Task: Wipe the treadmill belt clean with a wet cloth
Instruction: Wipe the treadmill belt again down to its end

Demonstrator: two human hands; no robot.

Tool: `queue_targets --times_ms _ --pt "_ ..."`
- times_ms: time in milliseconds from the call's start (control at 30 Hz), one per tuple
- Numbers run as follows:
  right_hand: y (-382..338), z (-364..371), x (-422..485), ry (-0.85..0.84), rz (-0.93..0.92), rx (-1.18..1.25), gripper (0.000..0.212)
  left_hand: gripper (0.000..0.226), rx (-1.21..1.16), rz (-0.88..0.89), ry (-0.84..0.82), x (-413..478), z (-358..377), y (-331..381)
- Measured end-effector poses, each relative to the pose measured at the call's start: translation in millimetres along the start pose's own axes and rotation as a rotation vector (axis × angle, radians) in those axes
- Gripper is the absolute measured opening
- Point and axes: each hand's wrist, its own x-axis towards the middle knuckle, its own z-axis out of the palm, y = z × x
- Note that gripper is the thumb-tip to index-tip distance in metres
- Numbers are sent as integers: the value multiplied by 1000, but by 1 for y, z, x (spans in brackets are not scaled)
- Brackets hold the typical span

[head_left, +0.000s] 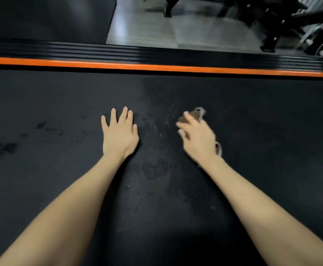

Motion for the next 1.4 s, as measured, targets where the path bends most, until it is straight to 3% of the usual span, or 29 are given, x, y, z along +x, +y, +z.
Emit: queue_targets --times_ms 133,233,400,467,567,700,833,967,1033,1200,1300,1400 --pt "-53 -22 -91 -123 -415 87 27 45 -267 14 61 -10 -11 -6" --pt "-25 -45 -127 -192 -480 10 31 47 -293 19 73 -48 -20 -13" --pt "21 -63 -135 -136 77 2 34 65 -107 121 14 -133 -28 -44" --pt "-19 -54 -136 -148 84 76 37 64 -16 116 -37 -149 -23 -56" --pt "-90 -38 -151 -210 -96 183 29 63 22 94 -62 -159 -16 -65" --pt "-81 -56 -172 -317 -141 192 33 60 9 91 -52 -160 -16 -66" --pt "-18 -95 -205 -230 115 48 33 61 -9 84 -36 -161 -14 -67" --pt "12 -118 -218 -340 464 40 39 61 -40 92 -19 -161 -12 -67" --pt "-15 -110 -210 -345 365 135 37 60 -43 98 -8 -162 -12 -68" --pt "-129 -73 -196 -527 -91 262 39 59 -55 122 -5 -161 -12 -71" --pt "-117 -72 -195 -599 -244 256 40 58 -51 135 14 -161 -12 -74" --pt "-59 -86 -196 -650 -434 185 41 53 -46 121 25 -161 -12 -74"
